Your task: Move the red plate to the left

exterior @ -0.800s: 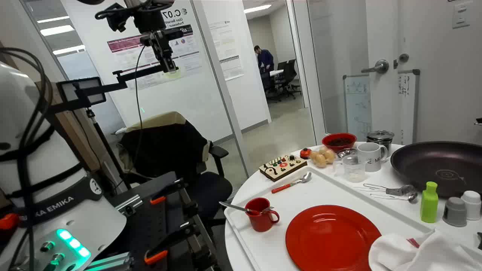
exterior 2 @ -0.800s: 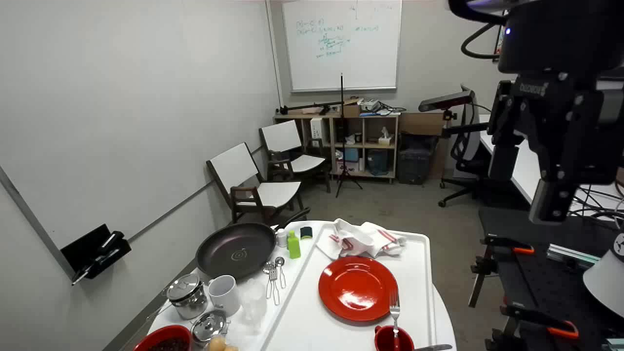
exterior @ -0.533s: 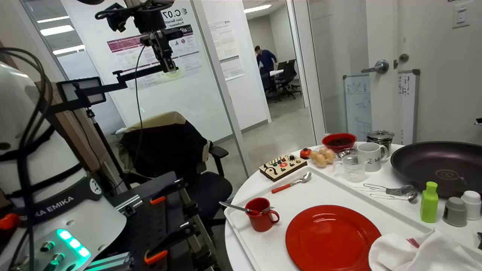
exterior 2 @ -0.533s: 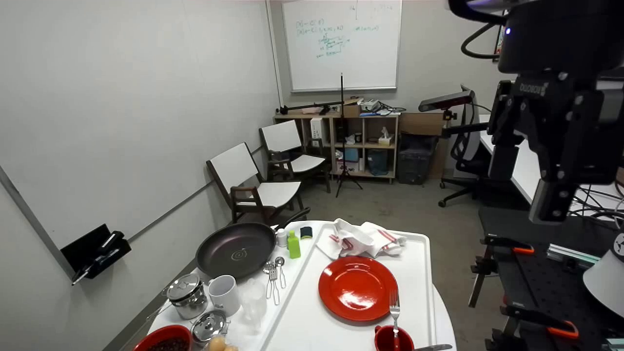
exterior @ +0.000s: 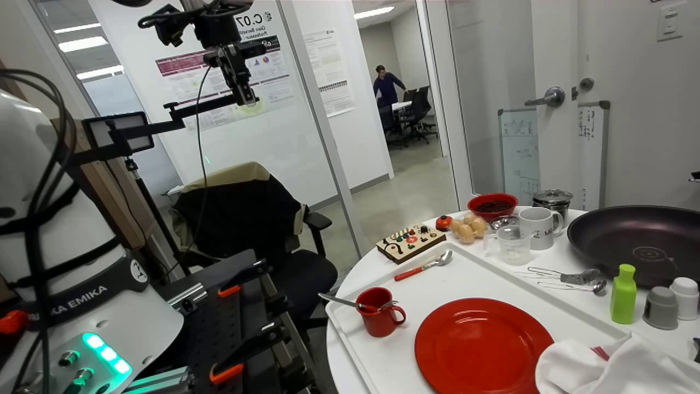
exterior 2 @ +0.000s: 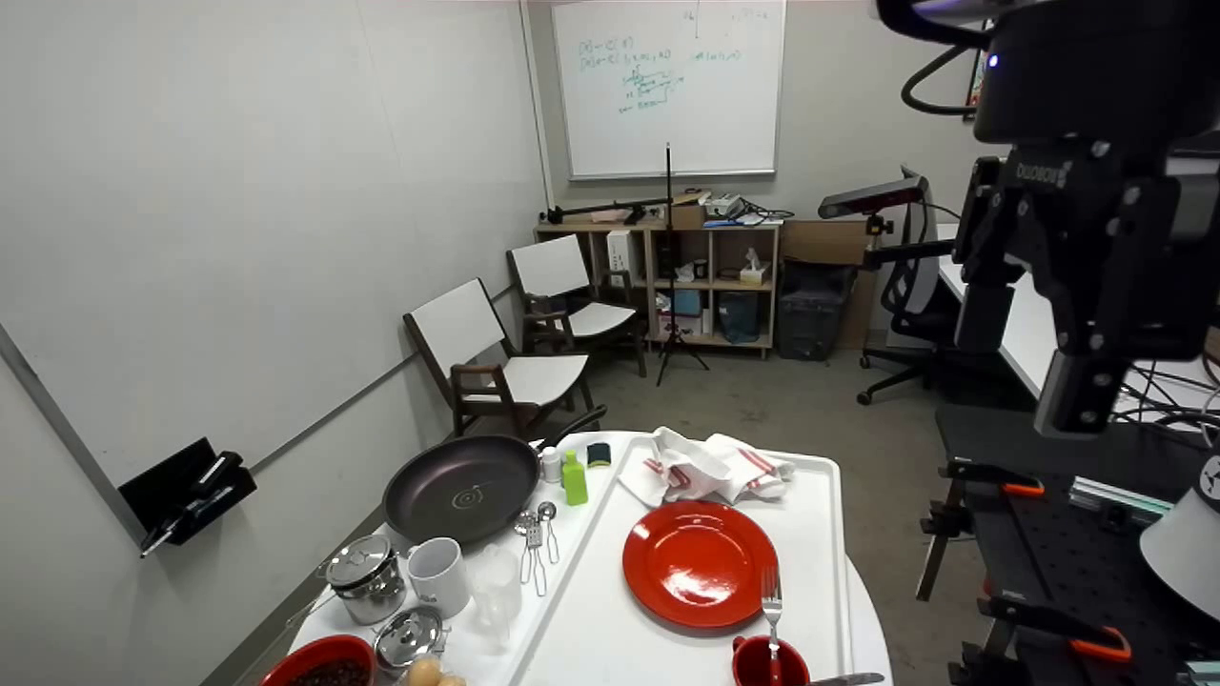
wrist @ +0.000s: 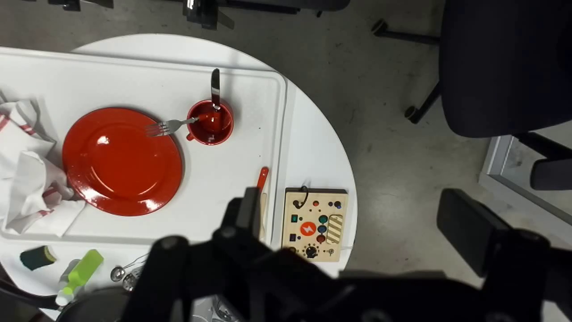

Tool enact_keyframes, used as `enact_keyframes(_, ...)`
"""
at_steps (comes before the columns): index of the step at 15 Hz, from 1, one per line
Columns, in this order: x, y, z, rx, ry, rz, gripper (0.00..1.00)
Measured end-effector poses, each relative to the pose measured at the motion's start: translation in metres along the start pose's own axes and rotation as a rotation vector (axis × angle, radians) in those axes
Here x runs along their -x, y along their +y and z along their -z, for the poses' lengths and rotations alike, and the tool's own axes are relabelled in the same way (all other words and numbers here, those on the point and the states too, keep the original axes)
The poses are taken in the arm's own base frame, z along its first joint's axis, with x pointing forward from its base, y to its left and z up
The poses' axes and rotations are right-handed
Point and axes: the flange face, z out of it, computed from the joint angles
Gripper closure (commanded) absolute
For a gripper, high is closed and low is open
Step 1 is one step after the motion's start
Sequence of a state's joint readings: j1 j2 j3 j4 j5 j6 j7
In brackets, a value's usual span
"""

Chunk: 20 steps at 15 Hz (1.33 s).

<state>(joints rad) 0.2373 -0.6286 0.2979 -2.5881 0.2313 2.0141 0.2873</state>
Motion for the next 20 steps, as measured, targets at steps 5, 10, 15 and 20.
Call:
enact_keyframes(5, 0.0, 0.0, 0.0, 0.0, 0.0, 0.0, 0.0)
enact_keyframes(10, -0.003, 0.005, -0.002, 0.001, -0.005, -0.012, 0.0)
enact_keyframes(15, -0.025, 0.038, -0.01, -0.011, -0.013, -0.094, 0.0)
enact_keyframes(20, -0.056, 0.086, -0.022, -0.005, -0.001, -0.185, 0.0)
